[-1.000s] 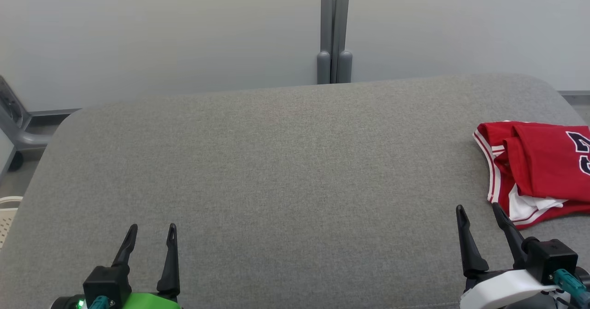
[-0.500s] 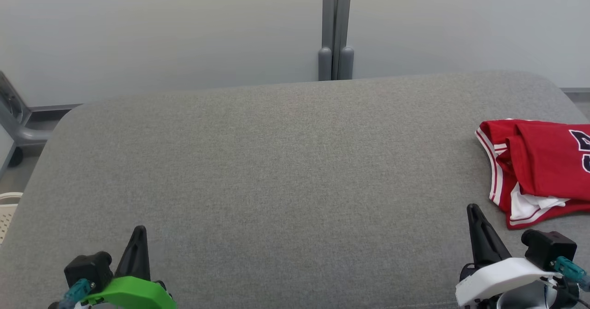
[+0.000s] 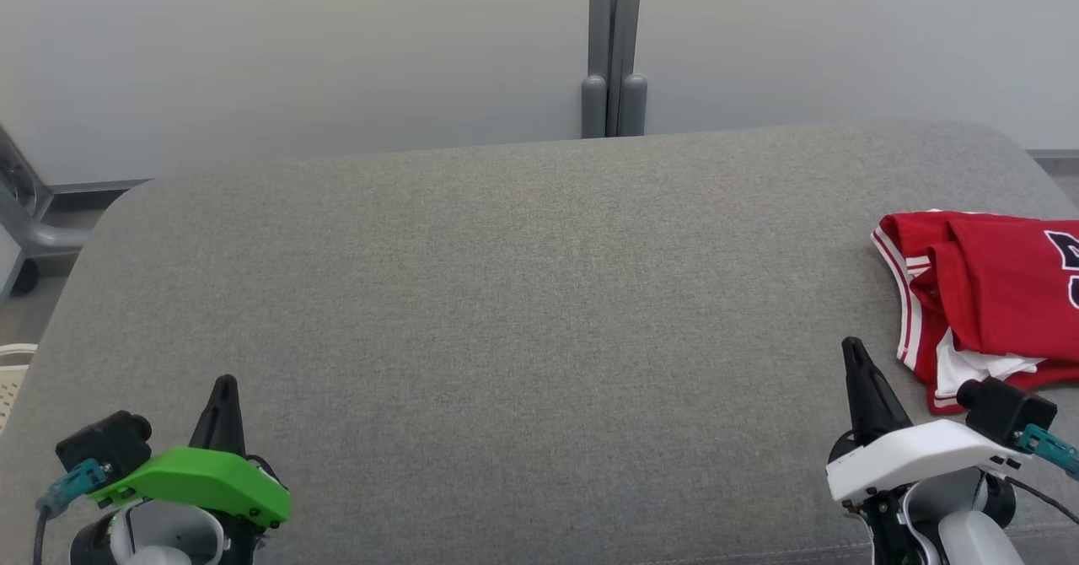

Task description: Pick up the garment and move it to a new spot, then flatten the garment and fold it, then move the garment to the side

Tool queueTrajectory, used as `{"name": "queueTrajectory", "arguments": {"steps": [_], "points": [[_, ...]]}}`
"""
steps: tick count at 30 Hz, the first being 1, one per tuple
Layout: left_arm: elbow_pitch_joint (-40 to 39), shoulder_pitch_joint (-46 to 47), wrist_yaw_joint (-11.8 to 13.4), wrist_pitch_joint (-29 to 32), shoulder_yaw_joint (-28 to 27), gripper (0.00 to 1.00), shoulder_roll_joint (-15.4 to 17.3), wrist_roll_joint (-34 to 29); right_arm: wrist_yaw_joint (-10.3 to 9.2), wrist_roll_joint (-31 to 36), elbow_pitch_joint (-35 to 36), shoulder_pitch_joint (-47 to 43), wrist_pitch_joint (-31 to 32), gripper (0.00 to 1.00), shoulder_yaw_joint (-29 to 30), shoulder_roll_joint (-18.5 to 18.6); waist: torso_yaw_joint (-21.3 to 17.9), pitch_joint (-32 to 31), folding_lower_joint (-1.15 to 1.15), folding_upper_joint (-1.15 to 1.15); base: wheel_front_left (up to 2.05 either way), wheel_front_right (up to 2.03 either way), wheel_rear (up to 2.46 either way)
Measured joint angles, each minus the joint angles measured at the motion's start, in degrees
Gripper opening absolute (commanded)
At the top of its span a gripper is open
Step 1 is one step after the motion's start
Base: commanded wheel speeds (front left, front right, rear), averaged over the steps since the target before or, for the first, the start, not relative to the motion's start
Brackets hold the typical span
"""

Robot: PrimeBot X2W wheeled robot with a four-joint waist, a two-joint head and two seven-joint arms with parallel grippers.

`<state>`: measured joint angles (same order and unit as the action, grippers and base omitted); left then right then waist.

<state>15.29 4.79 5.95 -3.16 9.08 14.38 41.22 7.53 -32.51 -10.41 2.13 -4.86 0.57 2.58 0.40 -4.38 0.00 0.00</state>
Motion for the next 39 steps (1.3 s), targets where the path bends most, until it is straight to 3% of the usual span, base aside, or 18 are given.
{"name": "queueTrajectory", "arguments": {"steps": [18, 39], "points": [[7.2, 7.8, -3.5, 3.8, -5.9, 0.0, -2.2, 12.7, -0.01, -16.2, -8.2, 8.4, 0.8, 0.0, -0.5, 0.0, -0.1, 1.3, 0.0, 0.0, 0.0, 0.0, 0.0], [13.3, 14.5, -6.5, 7.2, -11.0, 0.0, -3.8, 23.5, -0.04, -30.1, -15.3, 15.9, 1.4, 0.0, -0.8, 0.0, -0.2, 2.6, 0.0, 0.0, 0.0, 0.0, 0.0]]}}
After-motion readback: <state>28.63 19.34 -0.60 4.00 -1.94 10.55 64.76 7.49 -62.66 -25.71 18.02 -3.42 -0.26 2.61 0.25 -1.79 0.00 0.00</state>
